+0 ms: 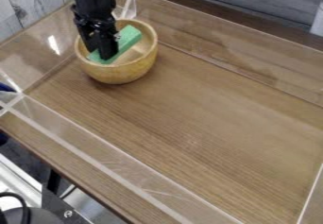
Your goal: Put the green block in the brown bowl
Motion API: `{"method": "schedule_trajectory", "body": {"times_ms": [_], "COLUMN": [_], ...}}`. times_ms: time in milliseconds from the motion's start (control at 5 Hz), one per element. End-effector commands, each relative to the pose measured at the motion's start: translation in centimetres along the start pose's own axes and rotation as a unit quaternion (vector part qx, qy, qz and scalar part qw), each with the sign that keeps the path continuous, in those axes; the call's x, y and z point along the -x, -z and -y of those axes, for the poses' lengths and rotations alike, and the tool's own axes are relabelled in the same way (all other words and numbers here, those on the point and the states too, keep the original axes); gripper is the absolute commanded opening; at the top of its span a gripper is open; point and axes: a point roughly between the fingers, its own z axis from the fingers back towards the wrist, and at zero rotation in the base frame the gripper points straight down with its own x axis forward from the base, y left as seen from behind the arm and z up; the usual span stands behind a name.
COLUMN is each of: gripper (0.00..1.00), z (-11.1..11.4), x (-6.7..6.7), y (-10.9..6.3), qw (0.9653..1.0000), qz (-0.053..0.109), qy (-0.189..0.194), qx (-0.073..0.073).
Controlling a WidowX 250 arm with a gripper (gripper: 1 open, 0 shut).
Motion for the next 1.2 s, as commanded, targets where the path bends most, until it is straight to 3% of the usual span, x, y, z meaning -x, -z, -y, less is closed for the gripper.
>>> {"method": "schedule_trajectory", "body": {"times_ms": [0,400,800,1000], "gripper": [0.00,0.00,0.00,0.00], "z": [-1.0,-1.1,-0.6,-0.8], "x": [-1.0,-0.6,-1.7,-2.0], "y": [-1.9,0.5,0.9,2.1], "qw": [0.9990,0.9989,0.9981,0.9975], "qz": [0.020,0.006,0.003,-0.010], "qy": [0.013,0.022,0.044,0.058], "qx": [-0.036,-0.041,-0.043,-0.038]}}
